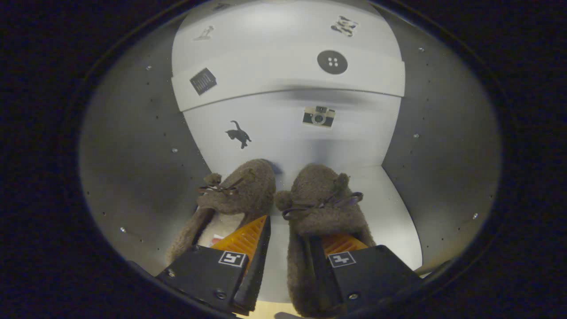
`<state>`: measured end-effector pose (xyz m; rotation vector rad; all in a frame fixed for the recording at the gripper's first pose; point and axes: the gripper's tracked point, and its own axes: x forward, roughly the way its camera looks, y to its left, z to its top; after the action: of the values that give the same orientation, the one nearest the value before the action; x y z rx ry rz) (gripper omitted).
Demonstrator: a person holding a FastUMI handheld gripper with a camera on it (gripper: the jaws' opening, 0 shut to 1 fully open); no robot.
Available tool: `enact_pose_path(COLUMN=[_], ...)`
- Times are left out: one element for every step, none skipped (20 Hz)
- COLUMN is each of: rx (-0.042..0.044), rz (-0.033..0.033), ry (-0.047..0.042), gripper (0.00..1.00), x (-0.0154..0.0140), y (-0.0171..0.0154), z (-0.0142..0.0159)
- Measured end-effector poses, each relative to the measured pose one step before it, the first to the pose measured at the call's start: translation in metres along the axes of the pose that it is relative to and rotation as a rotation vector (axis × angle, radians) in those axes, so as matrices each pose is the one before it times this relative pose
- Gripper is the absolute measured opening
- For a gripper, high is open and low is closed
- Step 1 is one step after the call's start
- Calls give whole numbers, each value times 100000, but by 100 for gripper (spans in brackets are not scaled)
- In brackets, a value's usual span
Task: Open the shoe cabinet door, grab the shoes and put them into the shoe cabinet, then close the shoe cabinet door.
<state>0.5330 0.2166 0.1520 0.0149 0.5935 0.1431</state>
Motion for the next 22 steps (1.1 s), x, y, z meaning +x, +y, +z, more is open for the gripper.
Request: enact_pose_path(rx=[-2501, -2067, -964, -433, -1007, -389, 859, 874, 861, 1329, 1063, 1174, -233, -303, -231, -566, -245, -375, 59, 40, -530, -258], rz=[-2337, -1239, 39, 125, -1091, -473, 900, 586, 570, 650, 1151, 2358, 1510, 957, 298, 693, 586, 96, 276, -229, -542, -668], ry=[-3572, -3618, -2701, -4012, -3634, -3501, -4272, -4008, -3415, -3202, -1723, -2013, -544, -1013, -1358, -1242, -1196, -727, -1049, -955, -912, -903], gripper=[57, 60, 63, 66, 68, 71, 75, 77, 80, 80, 85, 90, 95, 100, 100, 100, 100, 100, 100, 100, 100, 100], x=[-1053, -1080, -1510, -1307, -1326, -1796, -1779, -1935, -1971, -2162, -2125, -2033, -2292, -1961, -1961, -1977, -1919, -2129, -2070, -2130, -1873, -1987], y=[-334, -55, 134, 230, -111, -21, 302, 151, 80, 212, 243, 578, 319, 61, -14, 206, 100, -56, -18, -138, -269, -366], z=[381, 128, -119, 234, 108, 25, 190, 63, 0, -82, -36, -23, -354, -307, -132, -78, -87, -181, -25, 18, 5, -78])
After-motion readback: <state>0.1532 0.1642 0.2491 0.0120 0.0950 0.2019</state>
